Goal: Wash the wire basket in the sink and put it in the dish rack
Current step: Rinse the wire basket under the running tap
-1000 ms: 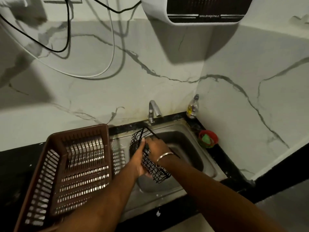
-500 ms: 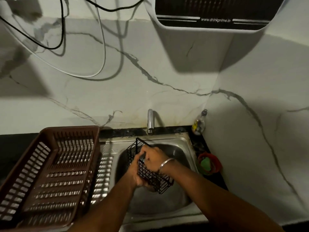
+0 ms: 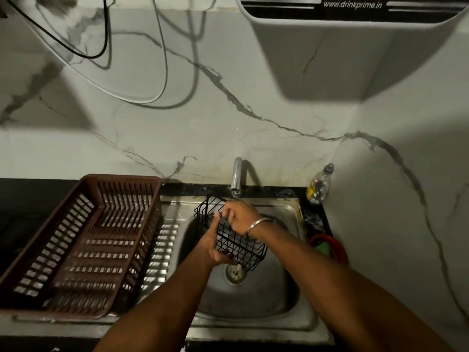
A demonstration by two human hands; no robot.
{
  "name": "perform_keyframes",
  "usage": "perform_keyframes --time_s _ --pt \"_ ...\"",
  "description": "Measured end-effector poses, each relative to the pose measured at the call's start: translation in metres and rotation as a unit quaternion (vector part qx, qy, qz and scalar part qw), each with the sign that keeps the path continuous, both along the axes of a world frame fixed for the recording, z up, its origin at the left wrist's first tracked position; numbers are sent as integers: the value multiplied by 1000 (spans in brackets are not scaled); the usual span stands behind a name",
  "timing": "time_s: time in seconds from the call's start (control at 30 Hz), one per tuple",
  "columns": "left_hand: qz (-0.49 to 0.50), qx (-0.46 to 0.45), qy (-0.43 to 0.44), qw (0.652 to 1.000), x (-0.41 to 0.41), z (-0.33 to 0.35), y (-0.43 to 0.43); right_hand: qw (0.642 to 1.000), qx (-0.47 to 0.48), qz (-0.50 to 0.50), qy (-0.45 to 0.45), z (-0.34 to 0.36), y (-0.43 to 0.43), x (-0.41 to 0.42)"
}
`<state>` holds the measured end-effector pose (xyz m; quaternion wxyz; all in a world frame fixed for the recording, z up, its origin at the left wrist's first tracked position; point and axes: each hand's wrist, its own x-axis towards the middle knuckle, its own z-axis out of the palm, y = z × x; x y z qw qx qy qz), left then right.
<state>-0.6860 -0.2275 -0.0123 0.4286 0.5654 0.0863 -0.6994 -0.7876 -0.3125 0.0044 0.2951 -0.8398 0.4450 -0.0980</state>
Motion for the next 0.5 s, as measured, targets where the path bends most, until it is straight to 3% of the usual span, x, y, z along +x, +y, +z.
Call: perform_keyframes --time_s 0.3,0.37,0.43,0.5 --pt "17 7 -14 1000 -13 4 2 998 50 -25 -25 -17 -20 -8" --pt "28 10 -31 999 -13 -9 1 987 85 -108 -78 -23 -26 -7" --pt "36 20 -24 999 2 -30 -21 957 121 -232 -127 -45 -60 14" --pt "22 1 -40 999 5 -56 -26 934 147 -291 -148 -48 -71 15"
